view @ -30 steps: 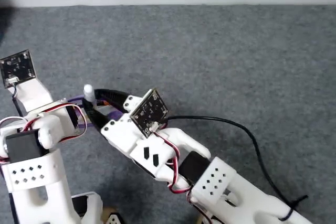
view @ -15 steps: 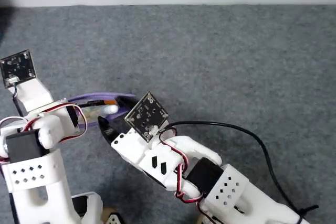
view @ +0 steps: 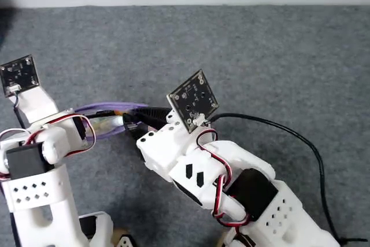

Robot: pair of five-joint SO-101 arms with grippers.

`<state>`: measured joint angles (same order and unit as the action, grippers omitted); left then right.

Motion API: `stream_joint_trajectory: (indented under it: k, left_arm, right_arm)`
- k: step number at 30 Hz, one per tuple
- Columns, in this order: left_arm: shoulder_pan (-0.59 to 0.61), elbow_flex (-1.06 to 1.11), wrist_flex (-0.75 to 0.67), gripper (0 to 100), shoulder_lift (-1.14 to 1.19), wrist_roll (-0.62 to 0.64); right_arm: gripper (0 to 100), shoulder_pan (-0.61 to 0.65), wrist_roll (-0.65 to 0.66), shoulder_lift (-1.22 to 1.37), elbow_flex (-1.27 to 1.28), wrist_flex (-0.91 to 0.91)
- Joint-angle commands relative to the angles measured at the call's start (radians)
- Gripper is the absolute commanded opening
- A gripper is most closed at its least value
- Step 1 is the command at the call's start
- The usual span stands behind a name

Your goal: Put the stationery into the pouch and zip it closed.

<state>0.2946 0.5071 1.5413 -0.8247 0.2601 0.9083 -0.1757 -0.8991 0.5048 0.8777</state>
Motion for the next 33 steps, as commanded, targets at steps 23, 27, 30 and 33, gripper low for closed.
stream_joint_trajectory:
  k: [23,27,30,33]
  left_arm:
    - [0.008,-0.012,-0.029,1,0.002,0.008]
    - [0.008,-0.012,-0.029,1,0.002,0.008]
    - [0.008,-0.012,-0.029,1,0.002,0.008]
    - [0.008,-0.012,-0.029,1,0.002,0.008]
  right_arm:
    - [0.8,-0.073,-0.012,-0.021,0.046,0.087]
    - [2.3,-0.097,-0.063,0.004,0.048,0.249]
    - [10.6,-0.107,-0.094,0.053,0.048,0.321]
    - [19.9,-0.108,-0.091,0.124,0.048,0.308]
